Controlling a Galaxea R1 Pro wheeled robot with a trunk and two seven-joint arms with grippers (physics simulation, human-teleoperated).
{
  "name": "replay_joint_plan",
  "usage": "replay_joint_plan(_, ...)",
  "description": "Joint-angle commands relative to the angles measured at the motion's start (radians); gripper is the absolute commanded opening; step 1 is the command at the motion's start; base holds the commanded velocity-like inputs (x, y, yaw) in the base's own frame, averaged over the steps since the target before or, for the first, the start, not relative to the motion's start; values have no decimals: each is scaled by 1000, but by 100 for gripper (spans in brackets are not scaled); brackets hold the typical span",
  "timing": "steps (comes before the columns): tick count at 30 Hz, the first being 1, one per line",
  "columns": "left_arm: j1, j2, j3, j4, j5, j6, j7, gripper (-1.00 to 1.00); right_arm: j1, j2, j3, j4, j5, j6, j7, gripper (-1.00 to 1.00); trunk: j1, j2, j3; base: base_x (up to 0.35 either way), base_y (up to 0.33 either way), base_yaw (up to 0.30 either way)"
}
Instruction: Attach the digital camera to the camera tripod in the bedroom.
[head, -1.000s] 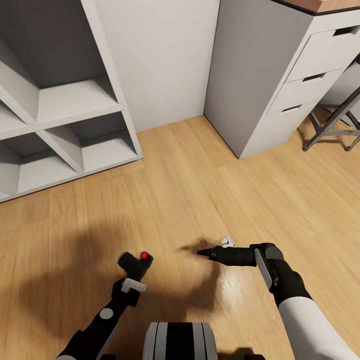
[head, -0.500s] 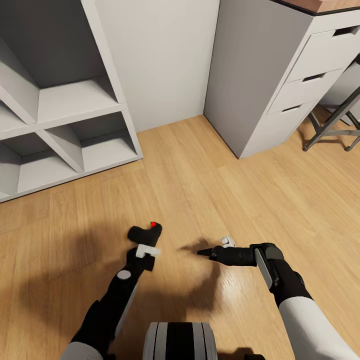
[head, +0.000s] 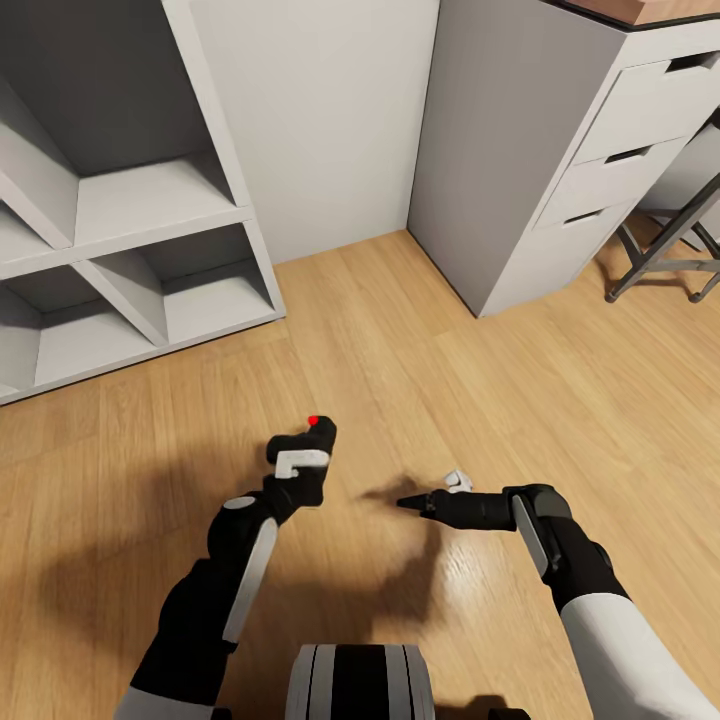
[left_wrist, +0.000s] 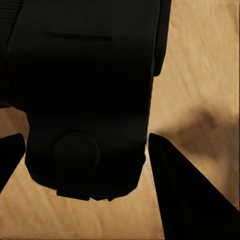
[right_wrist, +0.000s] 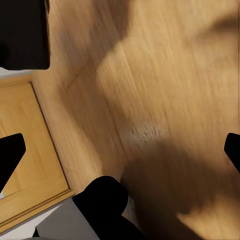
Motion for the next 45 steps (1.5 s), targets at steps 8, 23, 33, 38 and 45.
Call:
replay_joint_plan(8,0,0,-53,-6,135,3,138,-100,0,1,0,-1,-5,8,-2,100,-2,1,19,0,0,0)
replay_joint_plan(23,1,190,-62,-8,540,-35,-253,-100,0,0,-4,-1,-5,9,-1,100,-9,4,77,0,0,0)
replay_joint_plan(33,1,418,-61,60,857,-129,-588,-100,0,0,-1,-1,-5,9,-3,100,-14,7,115,0,0,0)
replay_joint_plan(38,1,430,-61,74,875,-143,-603,-100,0,0,-1,-1,-4,9,-3,100,-16,8,135,0,0,0)
replay_joint_plan(45,1,446,-63,97,895,-166,-617,-100,0,0,-1,-1,-4,9,-4,100,-19,10,162,0,0,0)
